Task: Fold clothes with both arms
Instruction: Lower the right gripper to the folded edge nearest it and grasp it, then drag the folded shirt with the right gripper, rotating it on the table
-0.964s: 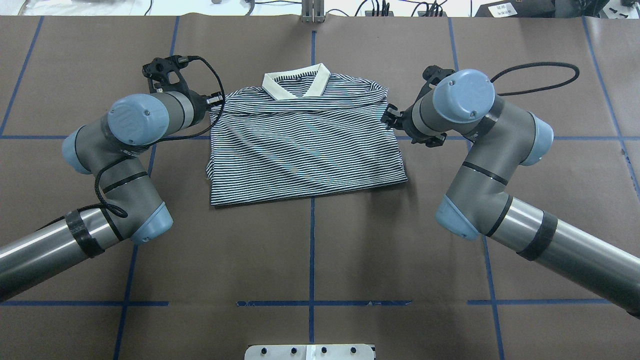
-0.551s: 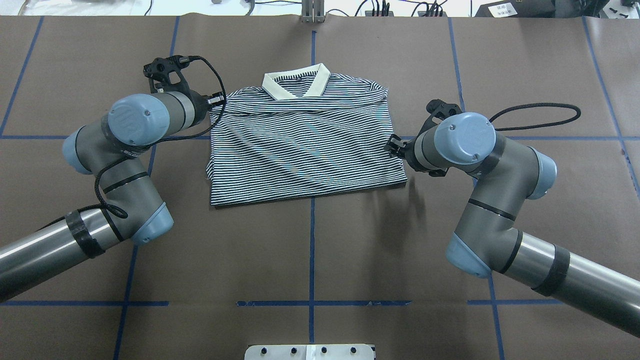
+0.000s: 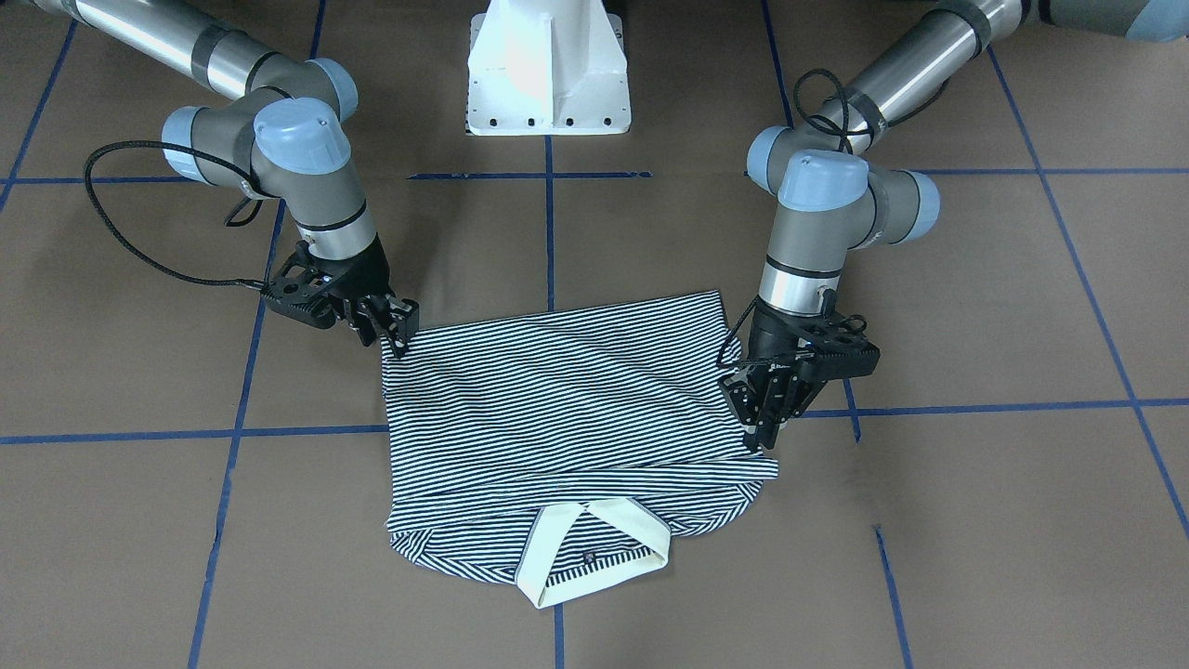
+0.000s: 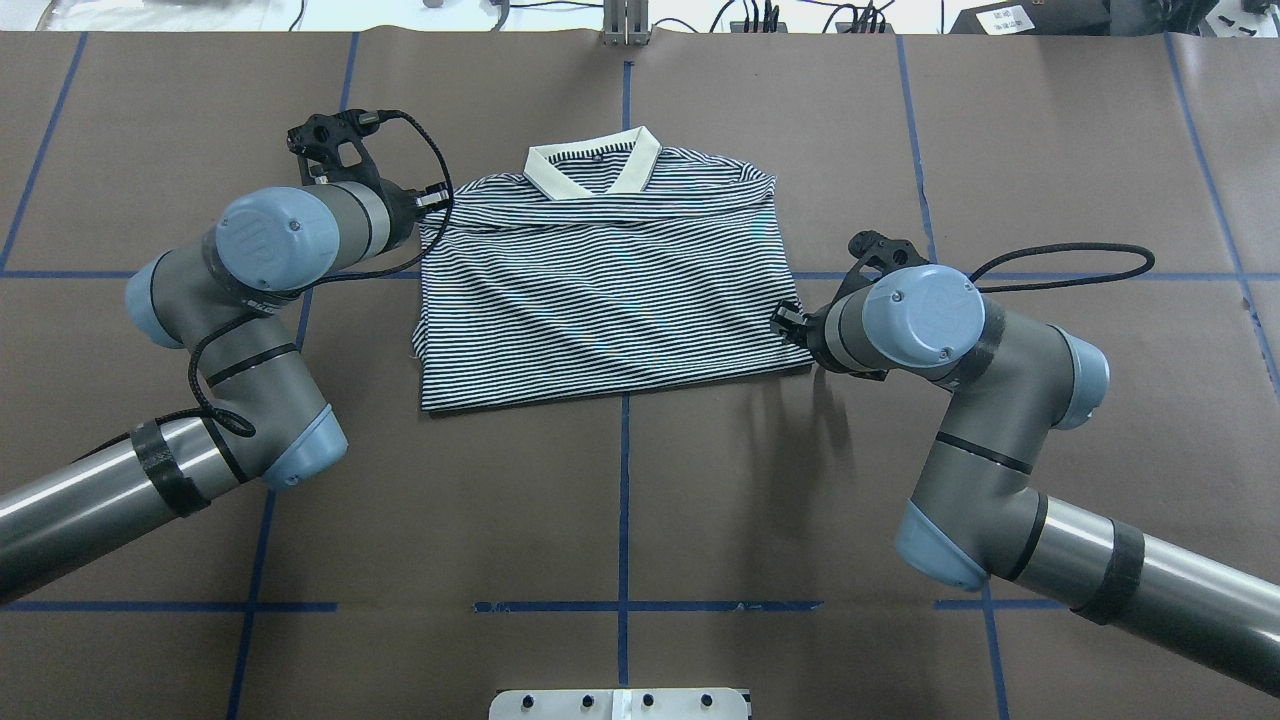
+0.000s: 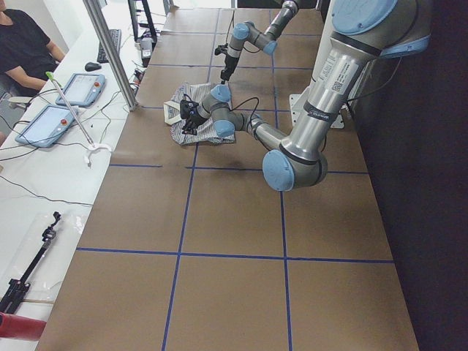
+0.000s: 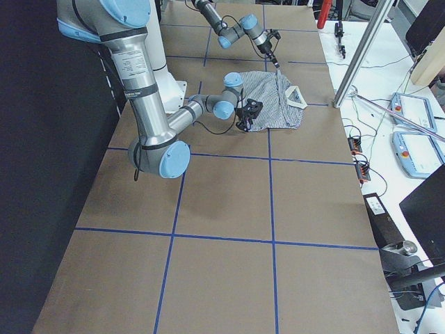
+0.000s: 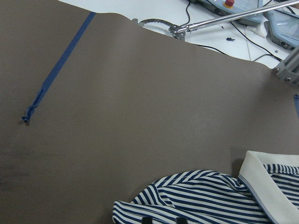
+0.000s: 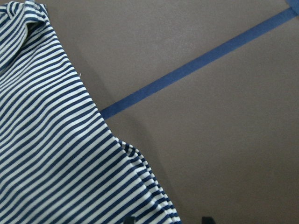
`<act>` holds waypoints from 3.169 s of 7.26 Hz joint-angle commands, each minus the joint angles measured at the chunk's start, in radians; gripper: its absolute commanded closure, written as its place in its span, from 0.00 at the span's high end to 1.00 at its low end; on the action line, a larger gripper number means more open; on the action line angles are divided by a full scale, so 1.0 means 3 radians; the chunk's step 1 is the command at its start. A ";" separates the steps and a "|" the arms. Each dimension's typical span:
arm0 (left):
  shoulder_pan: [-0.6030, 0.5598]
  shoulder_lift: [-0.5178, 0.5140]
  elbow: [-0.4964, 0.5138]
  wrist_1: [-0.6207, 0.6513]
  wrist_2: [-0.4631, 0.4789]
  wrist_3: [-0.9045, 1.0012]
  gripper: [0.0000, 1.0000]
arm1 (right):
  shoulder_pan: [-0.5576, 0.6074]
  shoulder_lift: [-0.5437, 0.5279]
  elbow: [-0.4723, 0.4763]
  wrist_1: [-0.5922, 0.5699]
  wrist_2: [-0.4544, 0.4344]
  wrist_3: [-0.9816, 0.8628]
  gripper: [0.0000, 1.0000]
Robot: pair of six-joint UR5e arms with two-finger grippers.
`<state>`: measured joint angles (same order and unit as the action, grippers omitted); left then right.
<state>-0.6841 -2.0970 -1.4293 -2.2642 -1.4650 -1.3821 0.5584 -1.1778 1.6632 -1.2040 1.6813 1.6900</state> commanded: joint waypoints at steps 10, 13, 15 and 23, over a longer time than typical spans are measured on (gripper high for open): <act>0.0030 0.0000 -0.0322 0.0010 -0.0167 -0.0163 0.30 | -0.1234 -0.0947 0.1913 -0.0825 -0.0118 0.0816 0.00; 0.0056 0.0132 -0.0706 0.0010 -0.0612 -0.0511 0.30 | -0.1921 -0.1028 0.2126 -0.1202 -0.0153 0.0992 0.99; 0.0203 0.0377 -0.1063 0.0051 -0.0802 -0.0684 0.40 | -0.1791 -0.1034 0.2126 -0.1197 -0.0159 0.1034 1.00; 0.1099 0.0537 -0.1510 0.1411 -0.0414 -0.1171 0.55 | 0.0353 -0.0405 0.1379 -0.1156 0.0429 -0.0382 1.00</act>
<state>-0.3688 -1.9243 -1.8910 -1.8805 -1.5912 -1.7304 0.6549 -1.3043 2.0853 -1.5513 1.8004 1.5879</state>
